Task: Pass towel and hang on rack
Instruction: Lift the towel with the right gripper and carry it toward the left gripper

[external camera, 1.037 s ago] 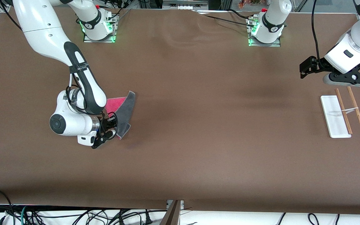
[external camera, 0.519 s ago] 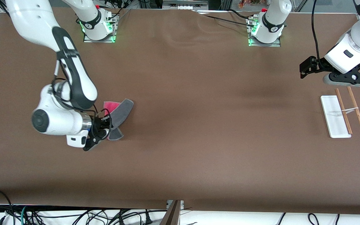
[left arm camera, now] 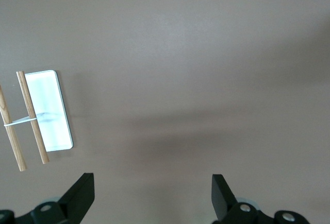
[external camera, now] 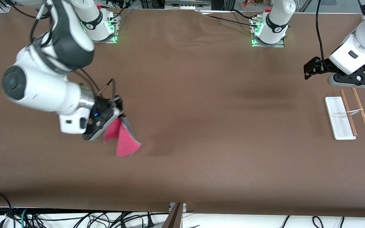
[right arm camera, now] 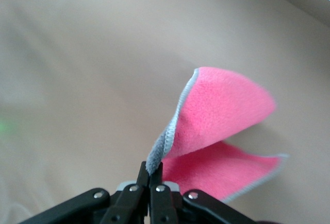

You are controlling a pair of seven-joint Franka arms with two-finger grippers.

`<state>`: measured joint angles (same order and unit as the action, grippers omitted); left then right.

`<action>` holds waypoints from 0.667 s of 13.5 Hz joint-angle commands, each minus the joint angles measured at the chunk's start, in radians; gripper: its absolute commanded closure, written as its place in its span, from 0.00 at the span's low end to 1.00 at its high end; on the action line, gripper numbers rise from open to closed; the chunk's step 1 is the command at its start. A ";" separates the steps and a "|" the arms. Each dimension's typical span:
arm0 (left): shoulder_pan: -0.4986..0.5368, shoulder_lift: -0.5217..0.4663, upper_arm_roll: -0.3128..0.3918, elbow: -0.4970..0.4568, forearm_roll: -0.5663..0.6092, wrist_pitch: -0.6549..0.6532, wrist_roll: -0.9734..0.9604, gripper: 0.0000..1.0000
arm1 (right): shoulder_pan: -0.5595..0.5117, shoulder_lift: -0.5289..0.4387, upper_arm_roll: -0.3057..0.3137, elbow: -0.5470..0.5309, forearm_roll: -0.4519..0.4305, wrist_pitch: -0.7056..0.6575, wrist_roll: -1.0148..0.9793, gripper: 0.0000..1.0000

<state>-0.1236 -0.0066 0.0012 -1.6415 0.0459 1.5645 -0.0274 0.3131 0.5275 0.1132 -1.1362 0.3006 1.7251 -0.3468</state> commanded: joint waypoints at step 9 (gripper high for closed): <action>-0.010 0.060 0.003 0.054 -0.127 -0.162 0.024 0.00 | 0.181 -0.001 0.146 0.093 -0.032 0.178 -0.078 1.00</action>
<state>-0.1287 0.0215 0.0002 -1.6322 -0.0095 1.4384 -0.0266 0.4703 0.5270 0.2479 -1.0551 0.2886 1.8854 -0.3535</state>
